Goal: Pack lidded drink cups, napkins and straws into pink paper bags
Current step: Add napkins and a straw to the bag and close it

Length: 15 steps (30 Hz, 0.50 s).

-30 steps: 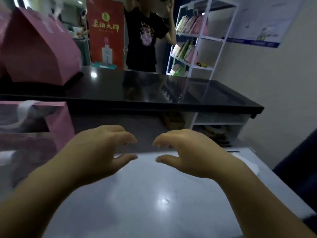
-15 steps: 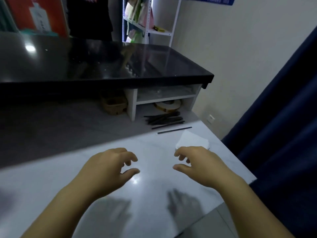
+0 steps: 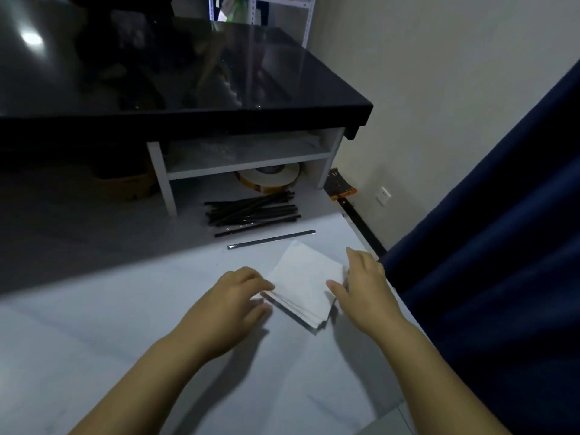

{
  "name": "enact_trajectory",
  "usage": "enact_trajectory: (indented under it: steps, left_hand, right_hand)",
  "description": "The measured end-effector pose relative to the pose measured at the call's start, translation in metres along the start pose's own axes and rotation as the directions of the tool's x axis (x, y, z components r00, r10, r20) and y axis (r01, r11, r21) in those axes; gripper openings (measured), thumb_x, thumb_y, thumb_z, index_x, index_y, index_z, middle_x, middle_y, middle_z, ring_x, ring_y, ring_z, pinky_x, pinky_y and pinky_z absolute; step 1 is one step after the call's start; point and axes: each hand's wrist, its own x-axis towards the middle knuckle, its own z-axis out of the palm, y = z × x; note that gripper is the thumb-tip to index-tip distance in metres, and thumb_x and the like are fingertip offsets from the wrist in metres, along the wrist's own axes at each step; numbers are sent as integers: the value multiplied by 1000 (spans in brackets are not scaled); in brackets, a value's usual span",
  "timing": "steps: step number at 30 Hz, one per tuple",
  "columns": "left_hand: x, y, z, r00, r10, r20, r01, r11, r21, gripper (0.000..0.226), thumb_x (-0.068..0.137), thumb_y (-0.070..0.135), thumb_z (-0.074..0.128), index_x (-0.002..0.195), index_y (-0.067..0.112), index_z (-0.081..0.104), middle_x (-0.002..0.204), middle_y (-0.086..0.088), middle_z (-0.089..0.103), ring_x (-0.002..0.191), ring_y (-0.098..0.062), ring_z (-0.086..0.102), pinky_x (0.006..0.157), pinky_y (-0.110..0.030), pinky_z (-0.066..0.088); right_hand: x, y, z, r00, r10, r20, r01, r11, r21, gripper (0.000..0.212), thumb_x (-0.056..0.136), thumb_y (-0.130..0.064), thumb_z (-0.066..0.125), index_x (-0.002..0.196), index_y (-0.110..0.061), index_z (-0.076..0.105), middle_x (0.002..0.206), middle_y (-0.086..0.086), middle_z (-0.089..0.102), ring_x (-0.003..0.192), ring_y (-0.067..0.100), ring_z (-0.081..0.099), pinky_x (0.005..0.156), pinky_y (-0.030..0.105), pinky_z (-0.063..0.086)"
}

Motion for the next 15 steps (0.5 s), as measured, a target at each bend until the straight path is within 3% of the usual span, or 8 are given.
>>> enact_trajectory:
  steps: [3,5,9,15]
  left_hand:
    - [20,16,21,997,-59,-49,59,998,11,38,93,37,45,131,31,46,138,12,39,124,-11,31,97,-18,25]
    - [28,21,33,993,-113,-34,114,993,40,40,93,34,46,133,31,43,143,10,34,128,-14,28,101,-22,24]
    - [33,26,45,977,-209,-35,211,975,74,39,87,37,56,125,28,51,136,7,40,117,-18,38,97,-31,36]
    - [30,37,55,945,-308,-107,309,951,-7,39,78,44,66,114,31,57,120,14,41,105,-11,41,84,-27,44]
  right_hand:
    - [21,16,-1,991,-47,128,50,999,-19,64,95,-39,48,146,-14,19,148,4,27,132,24,25,104,38,34]
    - [31,22,-1,978,-94,188,105,993,-49,51,95,-38,47,137,-13,35,136,5,39,124,25,35,98,40,40]
    - [44,26,-3,972,-189,141,185,982,40,38,89,-33,58,123,-17,53,118,-1,49,107,19,48,86,38,48]
    - [55,27,-8,965,-257,54,244,953,182,22,80,-33,68,97,-27,57,99,-9,51,85,13,54,72,36,53]
